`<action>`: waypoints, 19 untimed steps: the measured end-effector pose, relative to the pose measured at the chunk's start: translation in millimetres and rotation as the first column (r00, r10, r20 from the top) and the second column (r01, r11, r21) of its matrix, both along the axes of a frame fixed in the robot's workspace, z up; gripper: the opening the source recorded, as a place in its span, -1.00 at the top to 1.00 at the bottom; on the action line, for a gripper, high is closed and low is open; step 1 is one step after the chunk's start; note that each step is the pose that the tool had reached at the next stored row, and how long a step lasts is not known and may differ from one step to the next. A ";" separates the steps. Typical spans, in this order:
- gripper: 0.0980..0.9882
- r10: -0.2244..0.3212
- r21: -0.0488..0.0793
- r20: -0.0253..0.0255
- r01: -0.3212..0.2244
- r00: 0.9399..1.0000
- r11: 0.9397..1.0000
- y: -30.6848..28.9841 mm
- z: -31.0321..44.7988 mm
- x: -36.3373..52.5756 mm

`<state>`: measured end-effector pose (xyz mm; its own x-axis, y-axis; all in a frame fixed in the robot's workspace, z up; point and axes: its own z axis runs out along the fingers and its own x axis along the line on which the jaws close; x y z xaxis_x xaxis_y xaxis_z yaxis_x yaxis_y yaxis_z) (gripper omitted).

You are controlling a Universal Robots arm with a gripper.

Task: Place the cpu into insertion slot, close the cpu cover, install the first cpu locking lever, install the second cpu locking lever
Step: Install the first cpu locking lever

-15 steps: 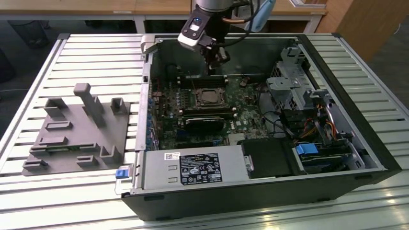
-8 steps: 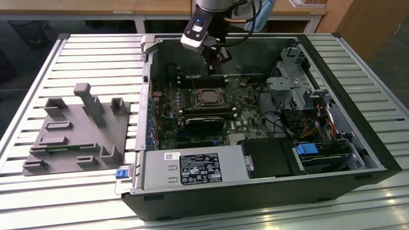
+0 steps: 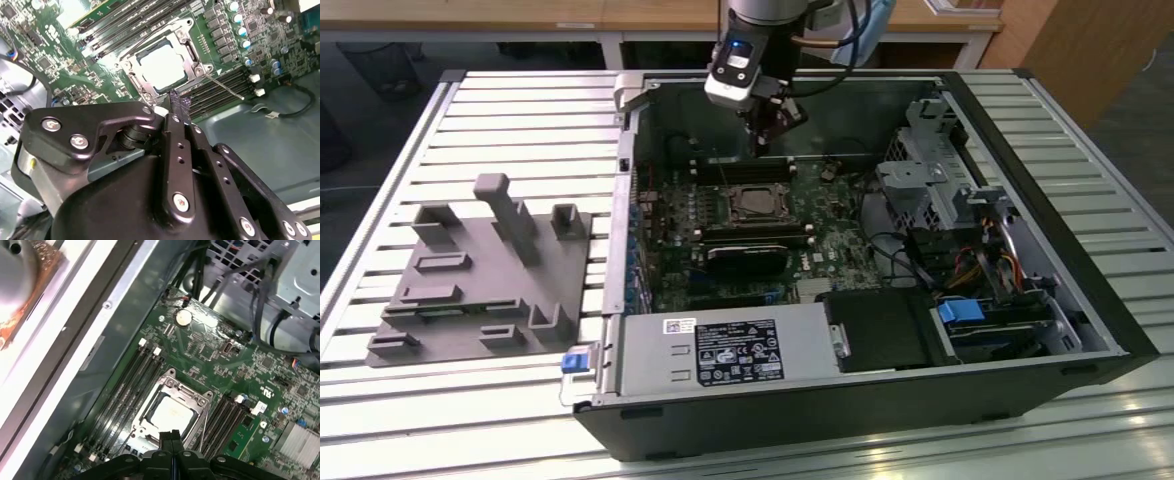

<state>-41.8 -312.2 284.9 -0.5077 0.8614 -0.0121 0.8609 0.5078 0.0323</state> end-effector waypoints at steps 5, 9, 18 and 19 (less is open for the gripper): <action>0.98 0.052 0.000 0.000 -0.052 0.999 0.999 0.0 0.0 0.0; 0.98 0.097 0.000 0.000 -0.097 0.995 0.995 0.0 0.0 0.0; 0.98 0.193 0.000 0.001 -0.193 0.981 0.981 0.0 0.0 0.0; 0.98 0.202 0.000 0.001 -0.202 0.979 0.979 0.0 0.0 0.0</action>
<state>-41.8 -312.2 284.9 -0.6714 0.7410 -0.0129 0.7403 0.6714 0.0332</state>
